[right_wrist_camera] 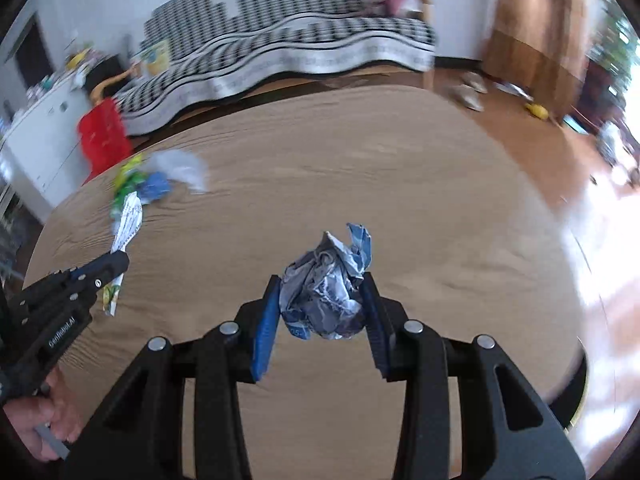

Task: Collect trash
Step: 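Carry the wrapper strip and foil over the bin with both tools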

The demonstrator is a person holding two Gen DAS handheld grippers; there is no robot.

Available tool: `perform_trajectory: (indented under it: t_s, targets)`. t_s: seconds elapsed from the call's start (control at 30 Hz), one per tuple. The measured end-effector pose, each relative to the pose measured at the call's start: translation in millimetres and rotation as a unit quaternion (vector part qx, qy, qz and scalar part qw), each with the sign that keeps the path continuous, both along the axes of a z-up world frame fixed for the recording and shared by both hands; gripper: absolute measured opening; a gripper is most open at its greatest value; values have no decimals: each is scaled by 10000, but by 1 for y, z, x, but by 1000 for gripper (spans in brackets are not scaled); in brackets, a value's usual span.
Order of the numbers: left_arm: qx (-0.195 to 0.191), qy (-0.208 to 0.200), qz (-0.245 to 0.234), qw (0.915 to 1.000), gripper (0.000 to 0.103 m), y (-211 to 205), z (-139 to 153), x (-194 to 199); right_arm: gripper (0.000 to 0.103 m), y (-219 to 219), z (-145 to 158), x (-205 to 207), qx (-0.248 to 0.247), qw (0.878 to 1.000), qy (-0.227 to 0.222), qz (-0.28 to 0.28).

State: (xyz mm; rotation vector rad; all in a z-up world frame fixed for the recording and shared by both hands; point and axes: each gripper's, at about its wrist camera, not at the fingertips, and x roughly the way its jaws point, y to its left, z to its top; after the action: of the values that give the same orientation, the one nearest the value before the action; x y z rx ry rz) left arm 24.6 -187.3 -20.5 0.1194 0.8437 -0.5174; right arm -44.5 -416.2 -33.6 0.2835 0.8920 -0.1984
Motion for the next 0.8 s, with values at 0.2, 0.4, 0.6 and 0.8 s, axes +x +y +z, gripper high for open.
perform_trajectory:
  t_s: [0.2,0.4,0.6,0.8]
  targets:
    - [-213,68,-910,9956,8,-102,-1,-51,40,-107,-10,-99,118,9946,36,-1033]
    - [-430,233,-1851,9815,8,-198,-14,-110,40,-192,-35,-191,336,9811,147,-1900]
    - [-493,499,-2621,9625,8,-264,-33,-158,40,-238,-71,-247,686,9703,462,-2272]
    - [-373,640,-3031,9501,8,-301,-53,-186,40,-262,-105,-265,980,9629,960,-2325]
